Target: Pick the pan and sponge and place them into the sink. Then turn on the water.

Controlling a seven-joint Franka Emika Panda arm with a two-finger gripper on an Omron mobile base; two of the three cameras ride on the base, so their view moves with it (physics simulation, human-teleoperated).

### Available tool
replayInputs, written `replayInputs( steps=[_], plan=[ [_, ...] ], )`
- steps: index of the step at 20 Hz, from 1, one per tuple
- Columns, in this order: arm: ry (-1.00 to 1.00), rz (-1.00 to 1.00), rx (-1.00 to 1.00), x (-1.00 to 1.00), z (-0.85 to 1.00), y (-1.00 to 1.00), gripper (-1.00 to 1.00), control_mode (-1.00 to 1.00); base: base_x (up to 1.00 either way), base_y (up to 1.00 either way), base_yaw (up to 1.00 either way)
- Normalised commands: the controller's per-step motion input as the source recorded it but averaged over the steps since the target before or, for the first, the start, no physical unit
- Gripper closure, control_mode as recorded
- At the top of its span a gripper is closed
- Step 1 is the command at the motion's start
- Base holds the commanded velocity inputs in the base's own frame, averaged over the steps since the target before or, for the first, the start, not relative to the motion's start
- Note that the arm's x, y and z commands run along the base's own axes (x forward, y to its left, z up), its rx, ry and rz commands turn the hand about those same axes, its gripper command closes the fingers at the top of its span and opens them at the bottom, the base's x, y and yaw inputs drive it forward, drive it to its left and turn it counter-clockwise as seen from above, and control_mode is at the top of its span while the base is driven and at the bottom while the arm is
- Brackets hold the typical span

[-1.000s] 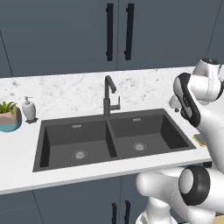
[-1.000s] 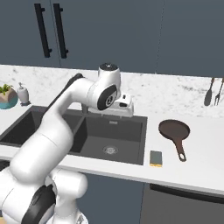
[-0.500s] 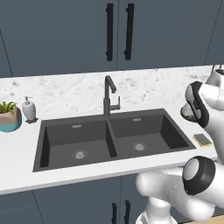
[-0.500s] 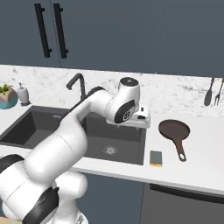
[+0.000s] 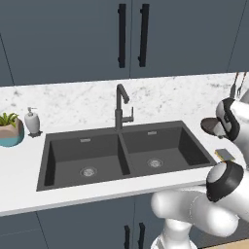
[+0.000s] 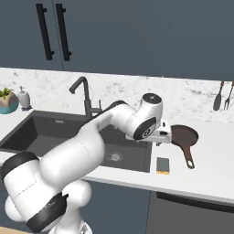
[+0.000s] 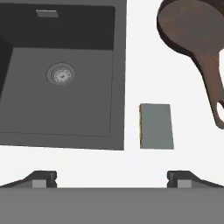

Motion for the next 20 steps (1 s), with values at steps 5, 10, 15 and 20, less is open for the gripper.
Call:
replayInputs(
  steps=[5, 10, 15, 20],
  plan=[
    [0.0, 0.05, 0.0, 0.05, -0.18, -0.52, -1.0, -1.0, 0.0, 0.0, 0.0],
    [0.0, 0.04, 0.0, 0.13, -0.14, -0.48, -1.0, -1.0, 0.0, 0.0, 0.0],
    [0.0, 0.05, 0.0, 0.34, -0.15, -0.35, -1.0, -1.0, 0.0, 0.0, 0.0],
    [0.0, 0.08, 0.0, 0.42, -0.17, -0.34, -1.0, -1.0, 0.0, 0.0, 0.0]
  ],
)
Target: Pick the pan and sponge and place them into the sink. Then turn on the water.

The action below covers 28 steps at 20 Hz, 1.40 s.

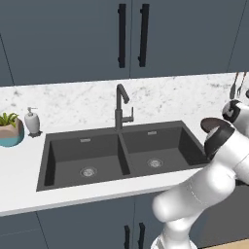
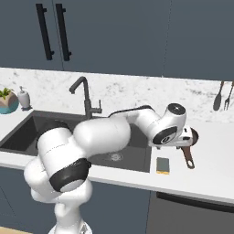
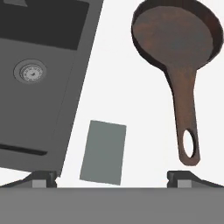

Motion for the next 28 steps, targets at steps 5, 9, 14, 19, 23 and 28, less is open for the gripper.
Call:
replayInputs(
  steps=[5, 9, 14, 19, 23, 28],
  plan=[
    [0.01, 0.05, 0.0, 0.36, -0.1, -0.35, -1.0, -1.0, 0.0, 0.0, 0.0],
    [0.05, 0.0, 0.0, 0.36, -0.08, -0.19, -1.0, -1.0, 0.0, 0.0, 0.0],
    [0.06, 0.0, 0.0, 0.34, -0.18, -0.15, -1.0, -1.0, 0.0, 0.0, 0.0],
    [0.03, 0.0, 0.0, 0.25, -0.28, -0.36, -1.0, -1.0, 0.0, 0.0, 0.0],
    [0.0, 0.0, 0.0, 0.23, -0.1, -0.39, -1.0, -1.0, 0.0, 0.0, 0.0],
    [0.0, 0.0, 0.0, 0.17, -0.05, -0.21, -1.0, -1.0, 0.0, 0.0, 0.0]
  ],
)
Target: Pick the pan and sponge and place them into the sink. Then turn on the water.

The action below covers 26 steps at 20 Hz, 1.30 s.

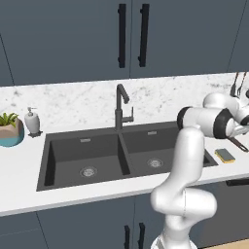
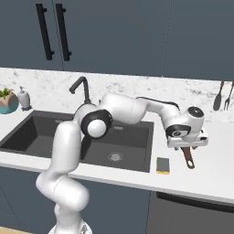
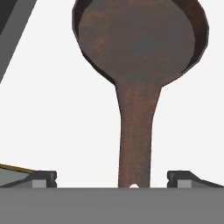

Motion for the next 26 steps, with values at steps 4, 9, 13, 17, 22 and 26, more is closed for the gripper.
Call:
replayInputs(
  steps=[4, 9, 13, 17, 22, 26],
  plan=[
    [0.02, 0.0, -0.03, 0.03, -0.22, 0.0, -1.0, -1.0, 0.0, 0.0, 0.0],
    [0.03, 0.0, -0.07, 0.03, -0.32, 0.0, -1.0, -1.0, 0.0, 0.0, 0.0],
    [0.01, 0.0, -0.08, 0.0, -0.33, 0.05, -1.0, -1.0, 0.0, 0.0, 0.0],
    [0.0, 0.0, -0.05, 0.01, -0.31, 0.09, -1.0, -1.0, 0.0, 0.0, 0.0],
    [0.0, 0.0, -0.01, 0.1, -0.37, 0.03, -1.0, -1.0, 0.0, 0.0, 0.0],
    [0.01, 0.0, 0.0, 0.29, -0.33, 0.0, -1.0, -1.0, 0.0, 0.0, 0.0]
  ],
)
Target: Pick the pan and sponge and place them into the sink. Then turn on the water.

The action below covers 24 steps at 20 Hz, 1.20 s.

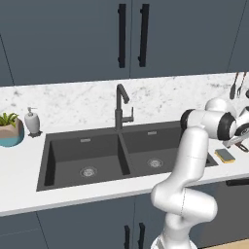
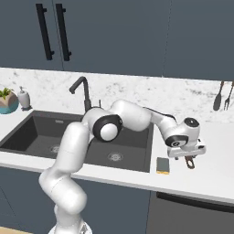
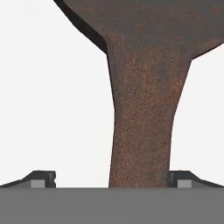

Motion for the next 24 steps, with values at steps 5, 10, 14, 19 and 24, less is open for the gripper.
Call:
replayInputs(
  steps=[5, 10, 14, 19, 24],
  plan=[
    [0.0, 0.0, 0.0, 0.28, -0.31, 0.0, -1.0, -1.0, 0.0, 0.0, 0.0],
    [0.05, 0.0, 0.0, 0.15, -0.42, 0.0, -1.0, -1.0, 0.0, 0.0, 0.0],
    [0.11, 0.0, -0.01, 0.14, -0.51, 0.0, 1.0, -1.0, 0.0, 0.0, 0.0],
    [0.11, 0.0, -0.01, 0.1, -0.49, 0.0, 1.0, -1.0, 0.0, 0.0, 0.0],
    [0.08, 0.0, 0.0, 0.0, -0.49, 0.0, 1.0, -1.0, 0.0, 0.0, 0.0]
  ],
)
